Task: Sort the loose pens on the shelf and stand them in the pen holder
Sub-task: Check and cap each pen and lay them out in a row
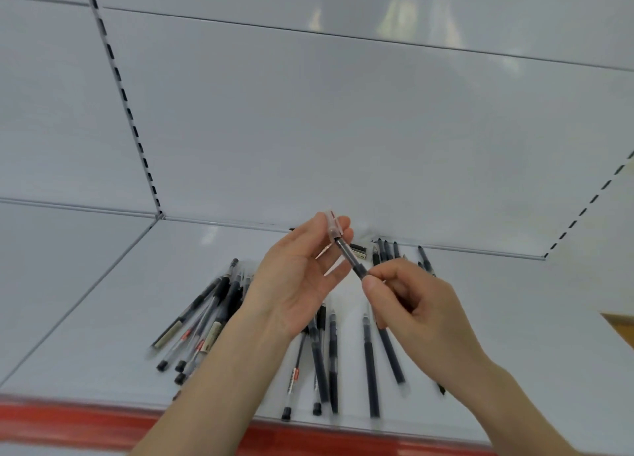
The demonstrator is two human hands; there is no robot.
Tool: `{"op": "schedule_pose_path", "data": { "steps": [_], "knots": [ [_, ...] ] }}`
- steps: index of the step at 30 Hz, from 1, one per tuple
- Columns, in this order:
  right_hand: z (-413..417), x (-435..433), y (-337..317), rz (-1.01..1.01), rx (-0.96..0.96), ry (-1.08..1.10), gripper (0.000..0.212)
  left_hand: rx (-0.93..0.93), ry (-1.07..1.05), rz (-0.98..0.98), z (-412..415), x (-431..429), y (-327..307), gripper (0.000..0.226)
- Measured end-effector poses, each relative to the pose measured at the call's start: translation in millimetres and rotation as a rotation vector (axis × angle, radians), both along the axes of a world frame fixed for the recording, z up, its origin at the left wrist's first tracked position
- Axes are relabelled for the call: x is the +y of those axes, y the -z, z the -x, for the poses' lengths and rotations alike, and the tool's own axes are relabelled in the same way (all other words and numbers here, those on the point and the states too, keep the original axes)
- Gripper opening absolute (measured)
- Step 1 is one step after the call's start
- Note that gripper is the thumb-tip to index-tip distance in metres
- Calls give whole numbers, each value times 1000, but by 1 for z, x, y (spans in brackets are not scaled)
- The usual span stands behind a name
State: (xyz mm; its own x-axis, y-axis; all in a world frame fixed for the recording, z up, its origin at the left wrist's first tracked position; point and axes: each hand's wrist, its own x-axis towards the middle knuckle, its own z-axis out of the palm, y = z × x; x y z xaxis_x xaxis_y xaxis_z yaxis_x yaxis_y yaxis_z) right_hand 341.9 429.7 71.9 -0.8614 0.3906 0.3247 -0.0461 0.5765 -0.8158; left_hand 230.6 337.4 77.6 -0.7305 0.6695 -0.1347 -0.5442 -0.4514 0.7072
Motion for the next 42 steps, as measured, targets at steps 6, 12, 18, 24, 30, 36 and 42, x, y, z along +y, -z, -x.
{"op": "schedule_pose_path", "data": {
  "steps": [6,12,18,24,30,36,42],
  "knots": [
    [0,2,0,73,-29,-10,17,347,-195,123,-5,-1,5,23],
    [-2,10,2,68,-39,-5,20,472,-252,194,-9,6,10,18],
    [5,28,-2,82,-154,-44,17,509,-228,226,3,11,7,16],
    [21,93,14,-130,-282,151,17,815,-179,625,19,12,28,20],
    [50,95,33,-358,-468,163,24,1256,8,1088,19,12,41,30],
    [68,80,37,-509,-687,175,45,1313,64,1175,23,6,47,37],
    [68,82,35,-434,-753,159,44,1290,26,1162,38,9,46,28]
  ]
}}
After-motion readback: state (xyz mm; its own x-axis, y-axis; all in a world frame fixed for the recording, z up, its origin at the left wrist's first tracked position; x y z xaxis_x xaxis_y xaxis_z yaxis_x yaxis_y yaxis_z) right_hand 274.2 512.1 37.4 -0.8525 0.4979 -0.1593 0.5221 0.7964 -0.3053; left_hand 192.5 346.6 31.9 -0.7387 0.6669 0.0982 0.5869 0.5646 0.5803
